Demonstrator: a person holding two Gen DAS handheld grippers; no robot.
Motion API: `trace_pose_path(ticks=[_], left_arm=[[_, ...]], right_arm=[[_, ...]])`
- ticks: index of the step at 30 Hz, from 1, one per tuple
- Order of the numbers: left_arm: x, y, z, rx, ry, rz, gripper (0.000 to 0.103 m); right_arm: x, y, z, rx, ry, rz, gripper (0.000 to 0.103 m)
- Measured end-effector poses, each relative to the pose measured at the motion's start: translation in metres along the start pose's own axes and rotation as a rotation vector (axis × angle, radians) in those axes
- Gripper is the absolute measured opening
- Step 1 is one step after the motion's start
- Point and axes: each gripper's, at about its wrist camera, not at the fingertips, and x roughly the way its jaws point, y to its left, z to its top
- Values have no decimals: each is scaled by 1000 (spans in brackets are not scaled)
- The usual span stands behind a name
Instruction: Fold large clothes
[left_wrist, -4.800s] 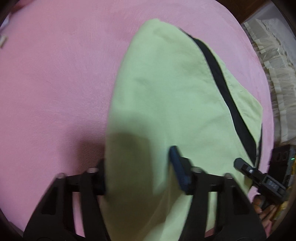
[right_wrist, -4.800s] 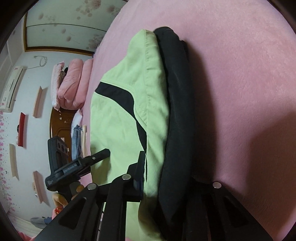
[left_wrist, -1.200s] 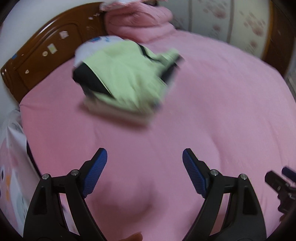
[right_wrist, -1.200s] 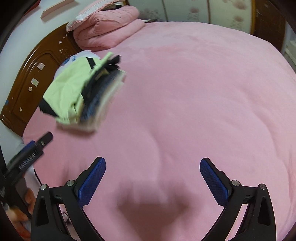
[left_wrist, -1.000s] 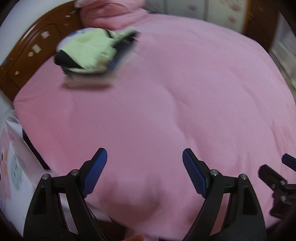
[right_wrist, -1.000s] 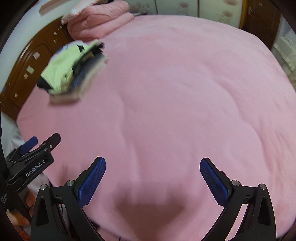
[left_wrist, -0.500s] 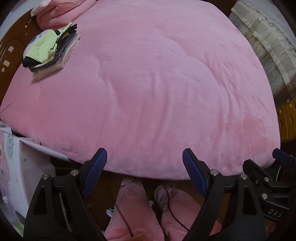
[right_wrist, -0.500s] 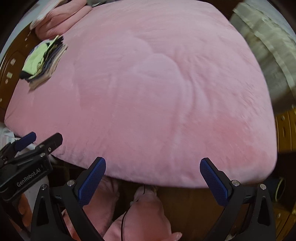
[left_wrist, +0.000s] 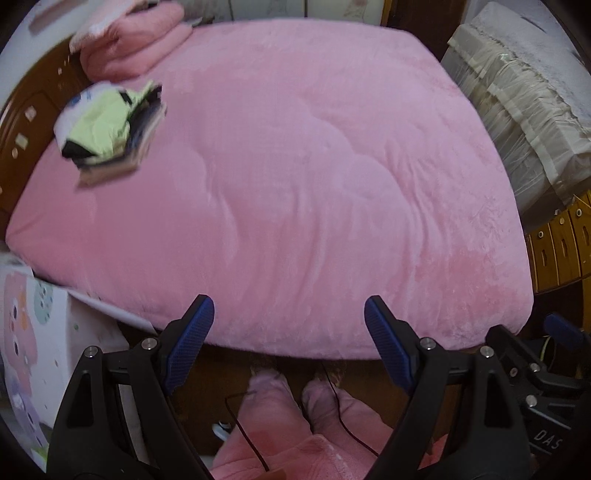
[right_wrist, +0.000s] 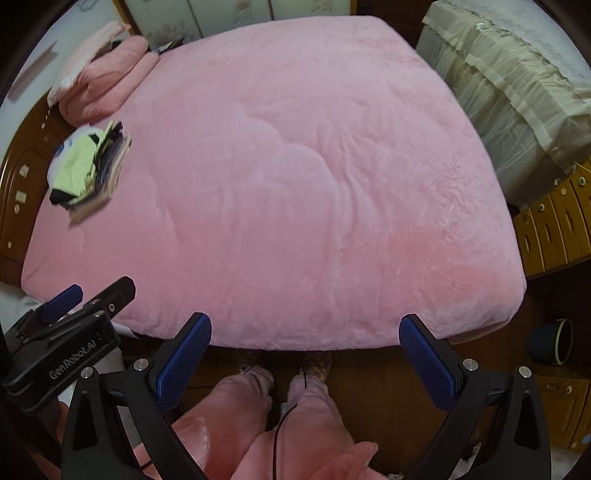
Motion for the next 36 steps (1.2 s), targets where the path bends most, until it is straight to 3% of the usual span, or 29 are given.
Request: trace_pose_path(ticks=[12, 19, 36], left_arm=[[-19, 21, 6, 26, -71, -11, 82], [-33, 23, 7, 32, -156, 5, 82], [-39, 3, 10, 37, -166, 42, 82]], right_arm=[[-61, 29, 8, 62, -169, -61, 103], [-63, 47, 11, 41, -194, -56, 103], [-57, 62, 27, 40, -191, -64, 103]])
